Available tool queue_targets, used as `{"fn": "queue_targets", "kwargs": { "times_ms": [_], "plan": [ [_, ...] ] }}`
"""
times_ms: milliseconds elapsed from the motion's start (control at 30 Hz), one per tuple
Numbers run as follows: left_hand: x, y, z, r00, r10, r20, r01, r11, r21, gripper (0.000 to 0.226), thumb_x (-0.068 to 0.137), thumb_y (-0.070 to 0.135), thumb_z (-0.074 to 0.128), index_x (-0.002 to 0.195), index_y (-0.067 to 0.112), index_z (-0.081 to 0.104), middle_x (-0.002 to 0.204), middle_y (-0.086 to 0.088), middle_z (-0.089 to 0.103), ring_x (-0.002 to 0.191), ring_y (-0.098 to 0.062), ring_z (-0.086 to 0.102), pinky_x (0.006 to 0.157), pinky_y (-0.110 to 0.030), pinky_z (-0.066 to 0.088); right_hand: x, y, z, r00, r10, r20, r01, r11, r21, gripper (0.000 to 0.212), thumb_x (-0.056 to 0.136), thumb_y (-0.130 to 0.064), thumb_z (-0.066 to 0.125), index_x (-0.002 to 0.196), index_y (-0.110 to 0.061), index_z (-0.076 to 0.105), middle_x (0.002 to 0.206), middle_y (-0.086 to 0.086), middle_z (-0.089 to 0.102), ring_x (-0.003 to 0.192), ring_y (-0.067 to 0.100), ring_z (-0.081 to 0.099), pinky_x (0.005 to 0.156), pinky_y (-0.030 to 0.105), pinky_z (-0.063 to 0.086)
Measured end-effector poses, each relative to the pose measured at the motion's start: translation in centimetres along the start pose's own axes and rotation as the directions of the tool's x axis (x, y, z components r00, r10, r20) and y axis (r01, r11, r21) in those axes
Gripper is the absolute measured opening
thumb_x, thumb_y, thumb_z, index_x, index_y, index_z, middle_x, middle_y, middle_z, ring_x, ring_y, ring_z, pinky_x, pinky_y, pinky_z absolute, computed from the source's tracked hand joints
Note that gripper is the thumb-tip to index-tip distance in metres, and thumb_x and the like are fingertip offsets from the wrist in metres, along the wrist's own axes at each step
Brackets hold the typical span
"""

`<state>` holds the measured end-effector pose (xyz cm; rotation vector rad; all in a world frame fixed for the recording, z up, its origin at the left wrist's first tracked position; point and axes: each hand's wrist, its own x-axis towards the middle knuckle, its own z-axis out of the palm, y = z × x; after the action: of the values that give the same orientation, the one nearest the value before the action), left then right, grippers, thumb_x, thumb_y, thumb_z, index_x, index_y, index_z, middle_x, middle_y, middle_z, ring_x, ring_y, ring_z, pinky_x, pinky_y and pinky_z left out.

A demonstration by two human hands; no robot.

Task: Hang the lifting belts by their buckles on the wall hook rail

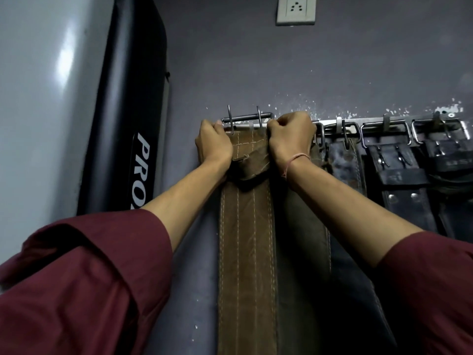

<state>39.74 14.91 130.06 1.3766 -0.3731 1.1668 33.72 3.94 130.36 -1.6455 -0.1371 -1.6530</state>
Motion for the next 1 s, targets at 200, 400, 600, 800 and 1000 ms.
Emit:
{"fn": "queue_targets", "kwargs": {
  "times_ms": [200, 400, 600, 800, 1000],
  "plan": [
    [0.4, -1.4, 0.6, 1.0, 0.019, 0.022, -0.02, 0.998, 0.054, 0.023, 0.105, 0.021, 0.038, 0.09, 0.008, 0.049, 0.09, -0.01, 0.057, 0.081, -0.025, 0.048, 0.066, -0.029, 0.032, -0.1, 0.5, 0.6, 0.998, 0.029, -0.047, -0.032, 0.997, -0.065, 0.014, 0.086, -0.004, 0.062, 0.08, 0.005, 0.071, 0.069, 0.012, 0.059, 0.067, 0.025, 0.059, 0.054, 0.024, 0.035],
    [-0.3, -2.2, 0.0, 0.995, 0.073, 0.072, -0.075, 0.997, 0.026, 0.024, 0.105, 0.02, 0.038, 0.094, 0.005, 0.055, 0.083, -0.001, 0.055, 0.077, -0.022, 0.049, 0.066, -0.026, 0.034, -1.2, 0.9, 0.4, 0.999, 0.006, -0.045, -0.006, 1.0, -0.008, 0.012, 0.092, -0.009, 0.064, 0.102, -0.009, 0.069, 0.102, 0.008, 0.069, 0.084, 0.015, 0.054, 0.07, 0.018, 0.036],
    [-3.1, -2.9, -0.6, 0.996, 0.092, 0.012, -0.092, 0.996, -0.002, 0.027, 0.106, 0.023, 0.033, 0.086, 0.009, 0.043, 0.072, -0.001, 0.049, 0.076, -0.026, 0.045, 0.064, -0.032, 0.024, -3.3, 2.0, 0.1, 0.993, -0.109, -0.035, 0.112, 0.989, 0.098, 0.017, 0.098, -0.013, 0.058, 0.114, -0.011, 0.063, 0.107, 0.002, 0.066, 0.085, 0.011, 0.056, 0.07, 0.012, 0.039],
    [-7.8, -4.8, -1.9, 0.999, 0.019, -0.046, -0.025, 0.99, -0.141, 0.042, 0.107, 0.034, 0.029, 0.1, 0.007, 0.061, 0.098, -0.01, 0.068, 0.094, -0.024, 0.057, 0.073, -0.027, 0.033, -7.7, 3.1, -0.2, 0.993, -0.113, -0.037, 0.118, 0.972, 0.205, 0.053, 0.099, -0.01, 0.056, 0.148, -0.011, 0.038, 0.103, -0.006, 0.067, 0.081, -0.008, 0.059, 0.081, -0.001, 0.042],
    [-12.2, -7.1, -2.6, 0.998, -0.027, -0.06, 0.017, 0.986, -0.163, 0.035, 0.106, 0.032, 0.037, 0.107, 0.002, 0.054, 0.111, -0.016, 0.06, 0.101, -0.024, 0.055, 0.078, -0.02, 0.033, -13.1, 5.6, -1.9, 0.995, -0.09, -0.041, 0.095, 0.988, 0.119, 0.035, 0.095, -0.006, 0.058, 0.129, -0.003, 0.058, 0.123, 0.009, 0.067, 0.112, 0.012, 0.059, 0.097, 0.019, 0.044]
  ]
}}
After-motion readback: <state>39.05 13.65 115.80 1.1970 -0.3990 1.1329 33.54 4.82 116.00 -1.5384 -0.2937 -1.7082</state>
